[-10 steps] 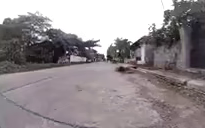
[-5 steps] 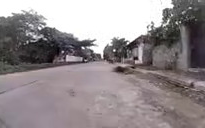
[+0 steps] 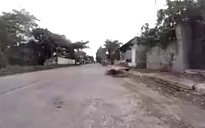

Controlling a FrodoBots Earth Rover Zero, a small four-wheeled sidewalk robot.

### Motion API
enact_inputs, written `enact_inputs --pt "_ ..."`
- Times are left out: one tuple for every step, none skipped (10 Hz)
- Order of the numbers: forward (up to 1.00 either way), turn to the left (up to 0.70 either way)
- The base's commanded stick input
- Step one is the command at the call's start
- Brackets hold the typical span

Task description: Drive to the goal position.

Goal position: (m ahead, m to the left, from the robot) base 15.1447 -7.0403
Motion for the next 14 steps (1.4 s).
enact_inputs --pt "0.7 0.27" --pt "0.7 0.27" --pt "0.7 0.16" --pt "0.7 0.03" --pt "0.7 0.0" --pt "0.7 0.0" --pt "0.7 0.0" --pt "0.7 0.06" --pt "0.7 0.22" --pt "0.7 0.21" --pt "0.7 0.0" --pt "0.7 0.0" --pt "0.7 0.0" --pt "0.7 0.0"
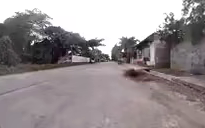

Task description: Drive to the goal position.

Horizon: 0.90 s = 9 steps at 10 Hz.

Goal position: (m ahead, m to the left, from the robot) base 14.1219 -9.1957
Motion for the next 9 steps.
enact_inputs --pt "0.7 0.0" --pt "0.7 -0.27" --pt "0.7 -0.03" --pt "0.7 0.0" --pt "0.7 0.0" --pt "0.7 0.0" --pt "0.7 -0.27" --pt "0.7 -0.26" --pt "0.7 -0.11"
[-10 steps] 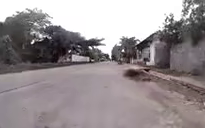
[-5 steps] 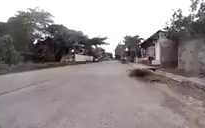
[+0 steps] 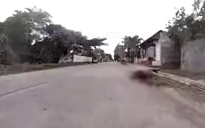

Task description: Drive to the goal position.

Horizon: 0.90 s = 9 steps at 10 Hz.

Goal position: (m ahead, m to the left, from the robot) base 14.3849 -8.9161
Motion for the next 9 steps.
enact_inputs --pt "0.7 0.0" --pt "0.7 0.0" --pt "0.7 -0.16" --pt "0.7 -0.1" --pt "0.7 0.0" --pt "0.7 0.0" --pt "0.7 0.0" --pt "0.7 -0.16" --pt "0.7 -0.14"
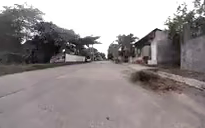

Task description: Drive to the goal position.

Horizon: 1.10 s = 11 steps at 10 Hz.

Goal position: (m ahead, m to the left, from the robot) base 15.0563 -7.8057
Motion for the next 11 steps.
enact_inputs --pt "0.7 0.0" --pt "0.7 0.0" --pt "0.7 0.0" --pt "0.7 0.0" --pt "0.7 0.0" --pt "0.7 0.0" --pt "0.7 0.0" --pt "0.7 0.0" --pt "0.7 0.0" --pt "0.7 0.0" --pt "0.7 0.0"
